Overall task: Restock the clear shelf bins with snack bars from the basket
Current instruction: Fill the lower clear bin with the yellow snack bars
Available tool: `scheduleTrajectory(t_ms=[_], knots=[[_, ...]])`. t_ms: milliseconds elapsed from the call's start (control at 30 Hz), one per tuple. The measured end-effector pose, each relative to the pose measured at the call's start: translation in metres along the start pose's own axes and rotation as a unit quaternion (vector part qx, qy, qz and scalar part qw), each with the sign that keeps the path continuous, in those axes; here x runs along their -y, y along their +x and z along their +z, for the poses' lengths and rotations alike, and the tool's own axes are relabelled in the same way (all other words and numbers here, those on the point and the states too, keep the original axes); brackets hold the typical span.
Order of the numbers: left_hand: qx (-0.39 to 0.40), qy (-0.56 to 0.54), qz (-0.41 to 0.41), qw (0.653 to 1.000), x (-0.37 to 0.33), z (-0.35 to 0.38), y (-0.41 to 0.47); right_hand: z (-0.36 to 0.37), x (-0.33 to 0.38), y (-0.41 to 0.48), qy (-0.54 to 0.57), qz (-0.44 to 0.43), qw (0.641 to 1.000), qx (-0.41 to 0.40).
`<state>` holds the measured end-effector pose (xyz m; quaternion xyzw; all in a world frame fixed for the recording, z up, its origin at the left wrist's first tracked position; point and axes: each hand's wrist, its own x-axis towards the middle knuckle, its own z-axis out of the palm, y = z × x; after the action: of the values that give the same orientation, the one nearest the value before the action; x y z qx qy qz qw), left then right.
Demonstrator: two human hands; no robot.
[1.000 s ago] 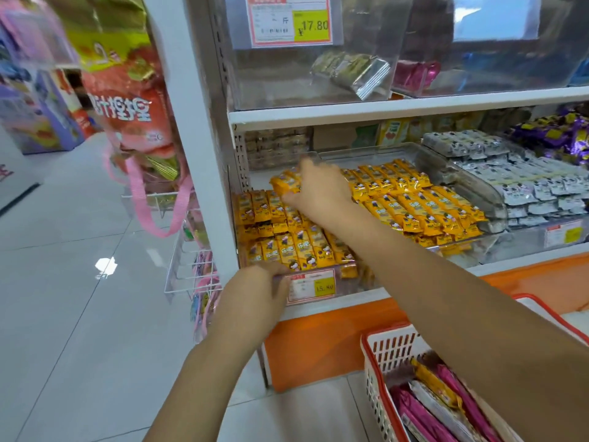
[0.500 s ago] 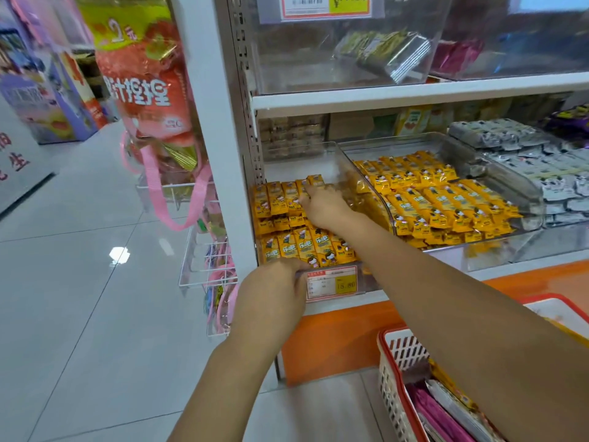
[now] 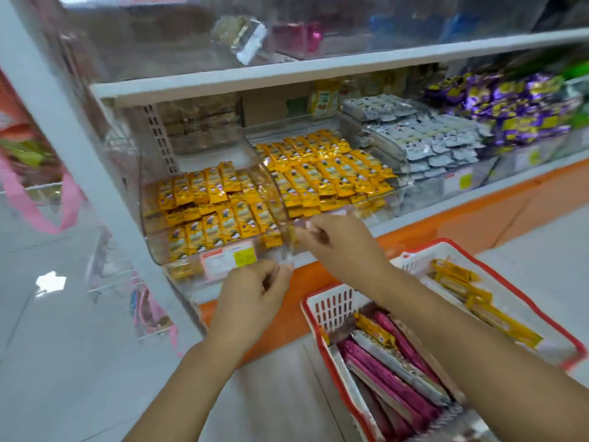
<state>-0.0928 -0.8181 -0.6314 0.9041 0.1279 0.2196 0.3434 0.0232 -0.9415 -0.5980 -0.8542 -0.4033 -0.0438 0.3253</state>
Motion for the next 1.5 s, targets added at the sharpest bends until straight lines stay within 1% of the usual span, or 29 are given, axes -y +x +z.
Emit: scheduleTrajectory(t_ms=[100, 167, 233, 300, 400, 467, 667, 767, 833, 900, 967, 1067, 1167, 1200, 1267, 1400, 1467, 1500], knots=[[0.096, 0.049, -0.006, 0.994, -0.002, 0.039, -0.009, -0.003, -0.064, -0.043, -0.035, 0.088, 0.995, 0.029], [0.167, 0.096, -0.027, 0.981, 0.002, 0.063, -0.016, -0.012, -0.123, -0.062, -0.054, 0.169, 0.984, 0.035], [0.244, 0.137, -0.05, 0.959, 0.005, 0.081, -0.02, -0.027, -0.182, -0.075, -0.088, 0.252, 0.963, 0.044], [0.313, 0.125, -0.07, 0.939, 0.006, 0.094, -0.023, -0.042, -0.23, -0.09, -0.119, 0.326, 0.936, 0.057], [0.382, 0.121, -0.105, 0.91, 0.011, 0.114, -0.02, -0.055, -0.28, -0.106, -0.139, 0.384, 0.908, 0.093], [0.408, 0.143, -0.139, 0.891, 0.018, 0.13, -0.018, -0.058, -0.303, -0.108, -0.132, 0.404, 0.897, 0.122], [0.406, 0.218, -0.21, 0.862, 0.028, 0.163, -0.002, -0.036, -0.344, -0.091, -0.13, 0.375, 0.907, 0.138], [0.402, 0.241, -0.227, 0.853, 0.025, 0.172, 0.007, -0.013, -0.351, -0.084, -0.16, 0.392, 0.896, 0.137], [0.397, 0.259, -0.234, 0.849, 0.023, 0.175, 0.01, -0.006, -0.352, -0.08, -0.203, 0.397, 0.884, 0.143], [0.393, 0.253, -0.256, 0.846, 0.022, 0.177, 0.011, -0.005, -0.353, -0.074, -0.224, 0.416, 0.867, 0.155], [0.383, 0.211, -0.292, 0.85, 0.025, 0.178, 0.012, -0.003, -0.352, -0.073, -0.239, 0.42, 0.86, 0.161], [0.36, 0.095, -0.343, 0.862, 0.031, 0.176, 0.013, 0.0, -0.352, -0.076, -0.229, 0.408, 0.87, 0.157], [0.335, 0.016, -0.387, 0.859, 0.029, 0.17, 0.013, -0.004, -0.351, -0.082, -0.18, 0.414, 0.887, 0.098], [0.33, 0.001, -0.393, 0.858, 0.028, 0.168, 0.012, -0.006, -0.352, -0.082, -0.162, 0.419, 0.89, 0.083], [0.325, -0.03, -0.399, 0.857, 0.021, 0.162, 0.009, -0.013, -0.346, -0.085, -0.15, 0.416, 0.893, 0.078], [0.333, -0.116, -0.414, 0.839, 0.01, 0.147, 0.003, -0.022, -0.329, -0.093, -0.126, 0.431, 0.891, 0.065], [0.336, -0.149, -0.414, 0.833, 0.005, 0.137, -0.001, -0.03, -0.315, -0.095, -0.075, 0.47, 0.879, 0.038], [0.338, -0.16, -0.413, 0.83, 0.002, 0.133, -0.003, -0.035, -0.307, -0.096, -0.027, 0.49, 0.871, 0.018]])
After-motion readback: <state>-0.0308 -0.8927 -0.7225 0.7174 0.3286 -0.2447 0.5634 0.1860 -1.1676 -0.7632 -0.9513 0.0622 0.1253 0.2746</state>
